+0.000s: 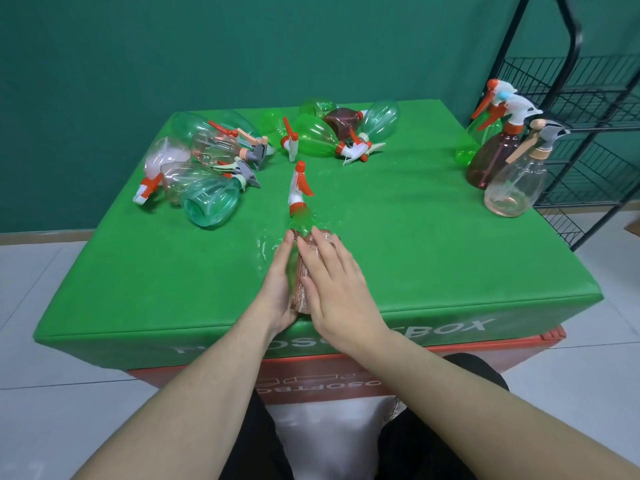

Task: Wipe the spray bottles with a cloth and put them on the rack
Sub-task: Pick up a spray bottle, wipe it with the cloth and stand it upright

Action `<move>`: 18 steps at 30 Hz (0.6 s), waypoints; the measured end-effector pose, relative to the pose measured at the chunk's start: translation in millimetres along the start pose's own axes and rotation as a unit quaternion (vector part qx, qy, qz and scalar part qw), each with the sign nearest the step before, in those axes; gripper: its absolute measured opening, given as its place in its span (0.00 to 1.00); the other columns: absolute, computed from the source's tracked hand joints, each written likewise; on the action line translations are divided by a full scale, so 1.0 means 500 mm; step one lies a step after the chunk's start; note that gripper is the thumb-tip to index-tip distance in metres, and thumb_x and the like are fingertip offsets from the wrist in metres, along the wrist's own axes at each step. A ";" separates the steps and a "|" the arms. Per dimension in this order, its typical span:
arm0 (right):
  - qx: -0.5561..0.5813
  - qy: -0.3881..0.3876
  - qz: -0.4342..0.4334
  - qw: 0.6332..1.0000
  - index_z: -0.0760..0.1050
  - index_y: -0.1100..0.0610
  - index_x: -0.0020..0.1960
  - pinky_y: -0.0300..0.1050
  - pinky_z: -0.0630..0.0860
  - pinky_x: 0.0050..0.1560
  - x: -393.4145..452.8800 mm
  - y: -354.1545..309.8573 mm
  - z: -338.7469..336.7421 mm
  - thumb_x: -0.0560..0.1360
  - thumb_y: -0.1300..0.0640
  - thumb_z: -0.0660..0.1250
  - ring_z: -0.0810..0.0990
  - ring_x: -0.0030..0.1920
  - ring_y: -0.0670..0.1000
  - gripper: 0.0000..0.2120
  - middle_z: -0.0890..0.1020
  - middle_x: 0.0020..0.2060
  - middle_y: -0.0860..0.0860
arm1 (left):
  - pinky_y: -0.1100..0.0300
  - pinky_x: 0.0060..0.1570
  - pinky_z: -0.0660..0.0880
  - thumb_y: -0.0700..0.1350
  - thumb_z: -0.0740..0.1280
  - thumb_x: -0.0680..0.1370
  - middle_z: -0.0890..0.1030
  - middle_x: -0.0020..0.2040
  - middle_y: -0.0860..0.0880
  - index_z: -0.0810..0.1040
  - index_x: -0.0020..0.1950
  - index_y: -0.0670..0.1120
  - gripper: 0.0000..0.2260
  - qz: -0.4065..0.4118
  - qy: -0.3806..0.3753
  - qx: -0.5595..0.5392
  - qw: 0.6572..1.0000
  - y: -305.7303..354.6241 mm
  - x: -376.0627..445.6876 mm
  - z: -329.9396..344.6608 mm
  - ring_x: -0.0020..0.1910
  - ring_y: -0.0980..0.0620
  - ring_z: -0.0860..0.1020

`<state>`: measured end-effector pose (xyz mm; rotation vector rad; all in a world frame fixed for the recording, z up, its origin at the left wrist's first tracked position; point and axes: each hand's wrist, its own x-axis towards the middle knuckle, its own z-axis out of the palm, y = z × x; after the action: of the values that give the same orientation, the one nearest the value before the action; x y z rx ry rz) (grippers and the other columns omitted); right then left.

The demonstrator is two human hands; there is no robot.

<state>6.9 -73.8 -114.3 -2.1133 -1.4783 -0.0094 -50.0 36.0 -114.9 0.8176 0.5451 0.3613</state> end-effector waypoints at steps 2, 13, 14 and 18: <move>-0.009 -0.003 -0.009 1.000 0.54 0.51 0.82 0.64 0.59 0.77 -0.006 0.003 0.003 0.85 0.50 0.48 0.53 0.81 0.60 0.26 0.56 0.82 0.52 | 0.53 0.57 0.82 0.64 0.65 0.75 0.84 0.61 0.40 0.80 0.66 0.40 0.32 0.008 0.013 -0.003 1.000 0.000 -0.001 -0.002 0.58 0.45 0.84; -0.018 -0.003 -0.019 1.000 0.59 0.54 0.81 0.59 0.54 0.79 0.049 0.005 -0.019 0.84 0.50 0.47 0.53 0.80 0.62 0.26 0.58 0.81 0.55 | 0.54 0.59 0.81 0.64 0.59 0.78 0.82 0.66 0.44 0.79 0.69 0.48 0.27 0.011 0.010 0.000 1.000 0.006 -0.008 0.017 0.66 0.47 0.81; -0.016 -0.003 -0.014 1.000 0.60 0.54 0.81 0.58 0.53 0.80 0.060 0.002 -0.023 0.84 0.50 0.47 0.53 0.80 0.61 0.26 0.59 0.81 0.55 | 0.53 0.58 0.80 0.64 0.59 0.79 0.83 0.66 0.45 0.79 0.68 0.50 0.26 0.013 0.010 -0.003 1.000 0.005 -0.006 0.016 0.66 0.48 0.80; 0.006 0.002 -0.006 1.000 0.63 0.57 0.79 0.54 0.53 0.80 0.100 -0.006 -0.034 0.84 0.50 0.47 0.58 0.79 0.59 0.26 0.63 0.79 0.57 | 0.48 0.53 0.78 0.61 0.53 0.85 0.85 0.62 0.50 0.80 0.65 0.56 0.19 0.007 0.009 -0.016 1.000 0.006 -0.003 0.007 0.61 0.51 0.83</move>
<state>29.0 -37.5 -83.3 -2.0927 -1.4852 -0.0094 -49.4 35.2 -110.0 0.7890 0.5487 0.3899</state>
